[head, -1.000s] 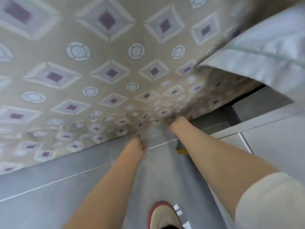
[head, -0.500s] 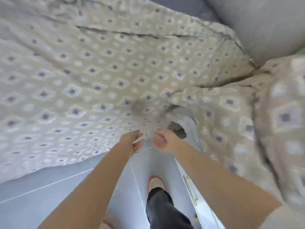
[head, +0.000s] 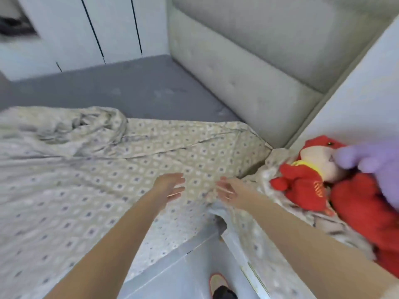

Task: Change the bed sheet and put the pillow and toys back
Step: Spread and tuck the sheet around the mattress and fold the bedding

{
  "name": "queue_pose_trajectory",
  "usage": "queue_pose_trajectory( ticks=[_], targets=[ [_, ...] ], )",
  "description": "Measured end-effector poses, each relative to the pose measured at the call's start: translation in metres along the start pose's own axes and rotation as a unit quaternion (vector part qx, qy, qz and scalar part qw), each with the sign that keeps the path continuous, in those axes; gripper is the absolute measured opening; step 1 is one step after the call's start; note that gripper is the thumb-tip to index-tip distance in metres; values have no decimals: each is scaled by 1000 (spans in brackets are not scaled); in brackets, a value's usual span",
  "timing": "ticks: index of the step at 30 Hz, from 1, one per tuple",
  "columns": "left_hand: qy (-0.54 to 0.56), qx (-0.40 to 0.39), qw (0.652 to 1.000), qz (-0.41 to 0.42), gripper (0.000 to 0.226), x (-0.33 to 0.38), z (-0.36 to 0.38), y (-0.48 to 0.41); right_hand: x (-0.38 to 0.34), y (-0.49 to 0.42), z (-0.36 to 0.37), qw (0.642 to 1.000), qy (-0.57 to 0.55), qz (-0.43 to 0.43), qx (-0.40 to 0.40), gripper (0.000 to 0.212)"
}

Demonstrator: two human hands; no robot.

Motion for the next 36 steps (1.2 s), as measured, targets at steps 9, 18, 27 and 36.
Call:
queue_pose_trajectory(
  ticks=[9, 18, 27, 36],
  targets=[
    [-97, -41, 994, 42, 27, 102, 62, -13, -81, -2, -44, 998, -24, -33, 50, 11],
    [-194, -34, 980, 32, 18, 155, 149, -137, -153, -119, -79, 994, 15, -3, 110, 6],
    [-251, -39, 967, -4, 27, 159, 224, -256, -193, -219, -119, 983, 62, 44, 168, 29],
    [-379, -57, 923, 35, 43, 131, 281, -388, -195, -319, -165, 949, 197, 46, 243, 27]
  ],
)
Point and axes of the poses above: each hand's wrist, its own y-axis away from the middle knuckle, its own z-axis out of the palm, x = y × z, the point moved 5 cm from there along -y, towards the middle knuckle
